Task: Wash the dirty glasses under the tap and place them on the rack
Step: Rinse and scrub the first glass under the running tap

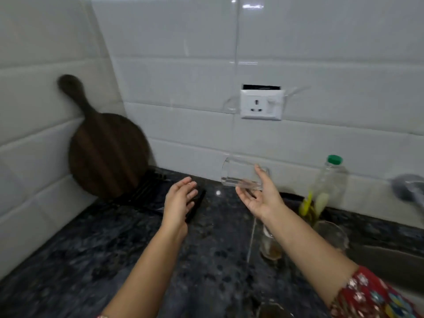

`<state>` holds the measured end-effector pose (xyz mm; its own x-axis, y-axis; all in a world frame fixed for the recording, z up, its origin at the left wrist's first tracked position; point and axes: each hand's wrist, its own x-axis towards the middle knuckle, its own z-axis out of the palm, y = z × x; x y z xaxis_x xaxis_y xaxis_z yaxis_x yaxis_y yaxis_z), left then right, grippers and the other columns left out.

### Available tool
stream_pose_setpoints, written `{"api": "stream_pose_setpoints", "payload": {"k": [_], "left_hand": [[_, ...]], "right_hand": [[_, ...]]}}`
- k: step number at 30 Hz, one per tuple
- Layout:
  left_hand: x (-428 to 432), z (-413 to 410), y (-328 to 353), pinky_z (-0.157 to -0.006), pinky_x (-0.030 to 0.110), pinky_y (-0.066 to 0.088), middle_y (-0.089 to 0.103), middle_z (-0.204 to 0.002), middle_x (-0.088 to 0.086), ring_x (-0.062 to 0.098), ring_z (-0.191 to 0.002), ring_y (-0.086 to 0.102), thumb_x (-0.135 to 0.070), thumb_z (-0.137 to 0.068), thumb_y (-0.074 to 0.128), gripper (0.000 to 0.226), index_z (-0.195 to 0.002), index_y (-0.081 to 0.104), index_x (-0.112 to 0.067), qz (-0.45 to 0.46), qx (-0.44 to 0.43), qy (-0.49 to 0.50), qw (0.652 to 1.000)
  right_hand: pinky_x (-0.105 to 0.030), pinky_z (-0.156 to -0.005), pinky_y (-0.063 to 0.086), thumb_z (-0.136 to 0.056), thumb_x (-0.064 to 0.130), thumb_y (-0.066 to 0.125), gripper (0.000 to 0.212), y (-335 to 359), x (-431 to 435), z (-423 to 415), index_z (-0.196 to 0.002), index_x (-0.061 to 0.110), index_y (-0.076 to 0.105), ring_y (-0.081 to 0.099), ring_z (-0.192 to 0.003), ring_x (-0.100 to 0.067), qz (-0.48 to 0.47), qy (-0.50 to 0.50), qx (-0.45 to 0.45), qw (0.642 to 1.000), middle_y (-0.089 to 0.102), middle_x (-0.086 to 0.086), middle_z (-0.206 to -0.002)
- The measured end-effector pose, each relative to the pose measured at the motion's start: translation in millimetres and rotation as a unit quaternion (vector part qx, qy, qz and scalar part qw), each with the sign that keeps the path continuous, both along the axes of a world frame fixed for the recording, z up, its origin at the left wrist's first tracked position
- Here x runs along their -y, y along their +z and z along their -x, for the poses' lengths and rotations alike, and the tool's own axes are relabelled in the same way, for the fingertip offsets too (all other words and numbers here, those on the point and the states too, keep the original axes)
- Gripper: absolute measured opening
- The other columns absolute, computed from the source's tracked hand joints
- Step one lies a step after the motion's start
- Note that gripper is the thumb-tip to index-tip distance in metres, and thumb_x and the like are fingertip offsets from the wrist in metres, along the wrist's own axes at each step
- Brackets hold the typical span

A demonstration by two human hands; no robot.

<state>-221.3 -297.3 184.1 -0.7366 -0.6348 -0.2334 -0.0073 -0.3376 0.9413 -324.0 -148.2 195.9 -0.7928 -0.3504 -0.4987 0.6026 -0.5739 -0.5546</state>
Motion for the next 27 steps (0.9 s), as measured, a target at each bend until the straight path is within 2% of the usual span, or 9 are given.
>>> {"api": "stream_pose_setpoints", "payload": {"k": [3, 7, 9, 11, 13, 17, 20, 25, 27], "left_hand": [[47, -7, -17, -0.089, 0.031, 0.044, 0.065, -0.113, -0.003, 0.015, -0.106, 0.061, -0.019, -0.101, 0.046, 0.023, -0.121, 0.058, -0.019, -0.019, 0.023, 0.038, 0.999], [90, -14, -31, -0.098, 0.034, 0.043, 0.063, -0.113, -0.002, 0.014, -0.104, 0.060, -0.020, -0.101, 0.047, 0.024, -0.122, 0.057, -0.018, -0.036, 0.040, 0.083, 0.995], [107, -16, -39, -0.102, 0.036, 0.042, 0.063, -0.113, -0.003, 0.015, -0.105, 0.059, -0.020, -0.101, 0.047, 0.024, -0.123, 0.057, -0.017, -0.041, 0.046, 0.098, 0.993], [119, -16, -47, -0.105, 0.039, 0.041, 0.063, -0.114, -0.002, 0.015, -0.105, 0.059, -0.020, -0.101, 0.047, 0.023, -0.121, 0.057, -0.018, -0.047, 0.053, 0.107, 0.992], [128, -16, -55, -0.106, 0.040, 0.040, 0.063, -0.114, -0.002, 0.015, -0.105, 0.059, -0.021, -0.101, 0.047, 0.022, -0.120, 0.057, -0.019, -0.050, 0.059, 0.110, 0.991], [142, -13, -71, -0.106, 0.039, 0.040, 0.063, -0.107, -0.006, 0.012, -0.100, 0.060, -0.021, -0.099, 0.050, 0.021, -0.120, 0.058, -0.021, -0.050, 0.072, 0.113, 0.990], [149, -10, -79, -0.106, 0.039, 0.040, 0.063, -0.107, -0.007, 0.012, -0.100, 0.060, -0.021, -0.099, 0.051, 0.021, -0.119, 0.058, -0.020, -0.053, 0.079, 0.120, 0.988], [152, -9, -87, -0.100, 0.035, 0.041, 0.064, -0.100, -0.010, 0.008, -0.092, 0.060, -0.020, -0.098, 0.053, 0.020, -0.117, 0.059, -0.020, -0.050, 0.080, 0.123, 0.988], [152, -9, -90, -0.098, 0.034, 0.041, 0.064, -0.101, -0.010, 0.006, -0.092, 0.060, -0.020, -0.098, 0.054, 0.021, -0.118, 0.060, -0.020, -0.046, 0.079, 0.117, 0.989]], "right_hand": [[-0.037, -0.083, 0.054, -0.080, 0.029, 0.074, 0.030, -21, 62, 17, -0.094, 0.009, 0.056, 0.058, -0.103, -0.027, -0.065, 0.028, -0.043, 0.997, 0.058, -0.011, -0.102], [-0.032, -0.060, 0.058, -0.075, 0.030, 0.079, 0.063, -49, 126, 40, -0.124, 0.007, 0.048, 0.065, -0.093, -0.024, -0.146, 0.042, -0.095, 0.984, 0.063, -0.012, -0.111], [-0.031, -0.058, 0.059, -0.075, 0.028, 0.080, 0.068, -61, 152, 51, -0.127, 0.007, 0.043, 0.065, -0.096, -0.025, -0.176, 0.046, -0.115, 0.977, 0.061, -0.014, -0.116], [-0.032, -0.063, 0.059, -0.076, 0.024, 0.079, 0.063, -70, 176, 60, -0.120, 0.009, 0.037, 0.062, -0.099, -0.025, -0.228, 0.048, -0.155, 0.960, 0.055, -0.013, -0.118], [-0.034, -0.070, 0.058, -0.078, 0.023, 0.077, 0.057, -79, 196, 68, -0.110, 0.017, 0.031, 0.059, -0.095, -0.023, -0.289, 0.064, -0.220, 0.929, 0.049, -0.012, -0.116], [-0.041, -0.081, 0.054, -0.075, 0.026, 0.079, 0.063, -94, 228, 80, -0.115, 0.019, 0.031, 0.057, -0.092, -0.023, -0.383, 0.114, -0.360, 0.843, 0.052, -0.011, -0.118], [-0.029, -0.081, 0.046, -0.073, 0.021, 0.082, 0.071, -98, 243, 81, -0.126, 0.011, 0.037, 0.054, -0.098, -0.019, -0.425, 0.150, -0.467, 0.761, 0.054, -0.004, -0.111], [-0.025, -0.085, 0.042, -0.071, 0.020, 0.083, 0.074, -109, 257, 80, -0.130, 0.012, 0.039, 0.057, -0.109, -0.023, -0.458, 0.185, -0.534, 0.686, 0.060, -0.008, -0.120], [-0.025, -0.086, 0.042, -0.070, 0.022, 0.083, 0.074, -112, 258, 79, -0.130, 0.012, 0.040, 0.057, -0.110, -0.025, -0.470, 0.188, -0.542, 0.671, 0.061, -0.009, -0.120]]}}
